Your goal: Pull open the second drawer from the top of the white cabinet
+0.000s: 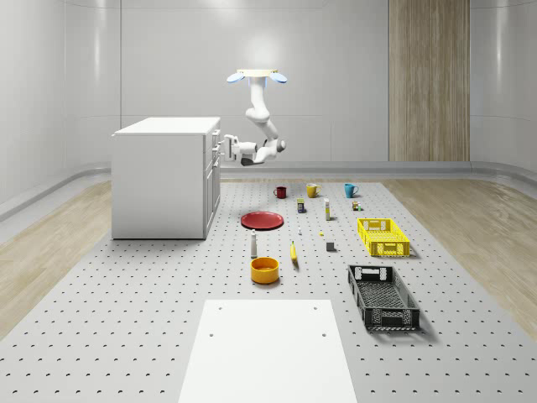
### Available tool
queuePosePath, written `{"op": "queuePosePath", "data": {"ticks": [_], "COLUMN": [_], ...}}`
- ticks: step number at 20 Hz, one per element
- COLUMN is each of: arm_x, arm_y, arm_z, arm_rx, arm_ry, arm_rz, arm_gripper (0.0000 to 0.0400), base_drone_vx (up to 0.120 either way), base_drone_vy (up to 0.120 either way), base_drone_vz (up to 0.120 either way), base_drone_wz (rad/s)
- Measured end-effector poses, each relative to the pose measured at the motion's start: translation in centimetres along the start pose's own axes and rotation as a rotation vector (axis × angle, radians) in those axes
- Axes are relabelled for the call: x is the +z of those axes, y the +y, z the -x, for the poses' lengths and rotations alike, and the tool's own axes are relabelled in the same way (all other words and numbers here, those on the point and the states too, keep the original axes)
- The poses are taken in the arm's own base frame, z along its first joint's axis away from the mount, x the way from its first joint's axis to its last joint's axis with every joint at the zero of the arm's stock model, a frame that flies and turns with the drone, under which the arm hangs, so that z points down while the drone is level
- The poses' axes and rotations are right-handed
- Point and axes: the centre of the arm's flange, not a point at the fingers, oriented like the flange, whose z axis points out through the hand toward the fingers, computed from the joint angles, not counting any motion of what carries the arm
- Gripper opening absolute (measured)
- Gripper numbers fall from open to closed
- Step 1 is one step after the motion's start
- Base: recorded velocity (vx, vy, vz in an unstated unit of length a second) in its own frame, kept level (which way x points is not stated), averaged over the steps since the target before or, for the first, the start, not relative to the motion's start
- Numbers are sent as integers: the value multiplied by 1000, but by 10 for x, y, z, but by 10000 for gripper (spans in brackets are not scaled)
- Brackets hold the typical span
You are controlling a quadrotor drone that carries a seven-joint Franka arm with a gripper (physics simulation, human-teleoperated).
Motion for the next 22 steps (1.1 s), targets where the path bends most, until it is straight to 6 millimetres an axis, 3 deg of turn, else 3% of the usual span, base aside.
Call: {"op": "queuePosePath", "data": {"ticks": [13, 16, 18, 19, 20, 22], "arm_x": [19, 21, 22, 22, 22, 21], "arm_y": [-1, -1, -1, -1, -4, -4], "arm_z": [-1, -1, -1, -1, 3, 3], "arm_rx": [0, 0, 0, 1, 23, 7], "arm_ry": [0, 0, 0, 0, 7, 12], "arm_rz": [0, 0, 0, 0, 12, 17], "arm_gripper": [300, 203, 162, 153, 193, 187], "base_drone_vx": [0, 0, 0, 0, 0, 0], "base_drone_vy": [0, 0, 0, 0, 0, 0], "base_drone_vz": [0, 0, 0, 0, 0, 0], "base_drone_wz": [0, 0, 0, 0, 0, 0]}}
